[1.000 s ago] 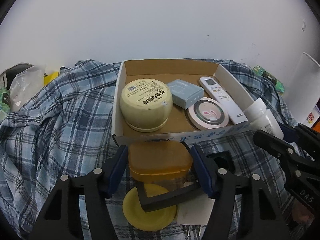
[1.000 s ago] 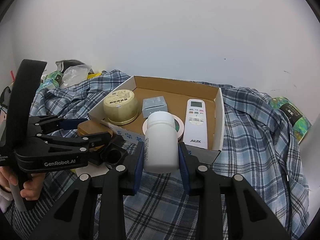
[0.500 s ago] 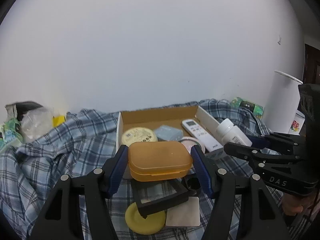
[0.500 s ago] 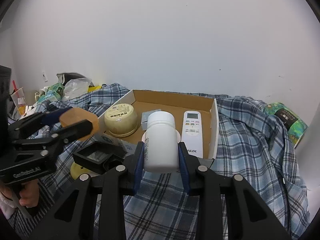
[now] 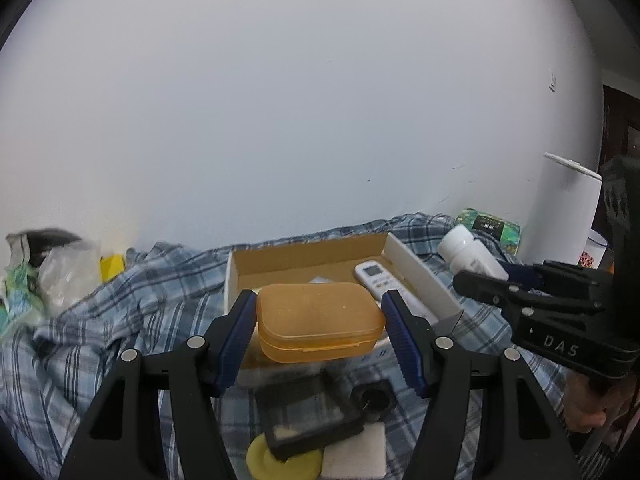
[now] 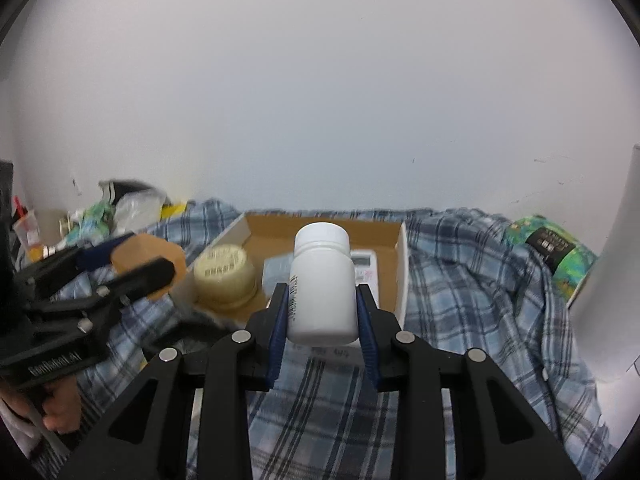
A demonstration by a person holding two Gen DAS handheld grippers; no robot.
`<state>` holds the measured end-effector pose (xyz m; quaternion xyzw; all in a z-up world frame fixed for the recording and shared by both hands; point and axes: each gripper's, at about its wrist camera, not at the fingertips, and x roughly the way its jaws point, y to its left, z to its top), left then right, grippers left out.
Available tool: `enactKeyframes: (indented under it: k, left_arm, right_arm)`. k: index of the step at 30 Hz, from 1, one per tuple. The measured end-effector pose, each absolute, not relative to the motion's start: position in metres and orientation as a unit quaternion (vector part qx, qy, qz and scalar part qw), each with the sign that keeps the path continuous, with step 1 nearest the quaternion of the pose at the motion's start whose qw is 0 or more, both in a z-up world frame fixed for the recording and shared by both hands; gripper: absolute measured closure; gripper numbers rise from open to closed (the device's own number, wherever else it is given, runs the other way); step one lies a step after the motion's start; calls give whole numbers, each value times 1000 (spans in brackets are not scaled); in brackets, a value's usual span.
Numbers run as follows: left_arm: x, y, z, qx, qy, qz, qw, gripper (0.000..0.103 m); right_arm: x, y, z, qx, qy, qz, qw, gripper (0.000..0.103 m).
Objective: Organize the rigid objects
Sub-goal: 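Carry the bottle and orange case over the cardboard box with both grippers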
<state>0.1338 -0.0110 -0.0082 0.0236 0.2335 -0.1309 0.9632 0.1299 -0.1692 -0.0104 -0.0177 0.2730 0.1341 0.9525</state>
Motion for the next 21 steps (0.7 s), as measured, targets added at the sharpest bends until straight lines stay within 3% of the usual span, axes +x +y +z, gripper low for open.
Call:
enactKeyframes:
  k: [9, 21]
  left_arm:
    - [191, -38, -11, 1, 281, -140, 949, 37]
    - [210, -50, -56, 16, 321, -149, 935, 37]
  right_arm:
    - [160, -179, 14, -33, 267, 98, 958, 72]
    - [194, -191, -38, -15, 333, 102, 937, 72]
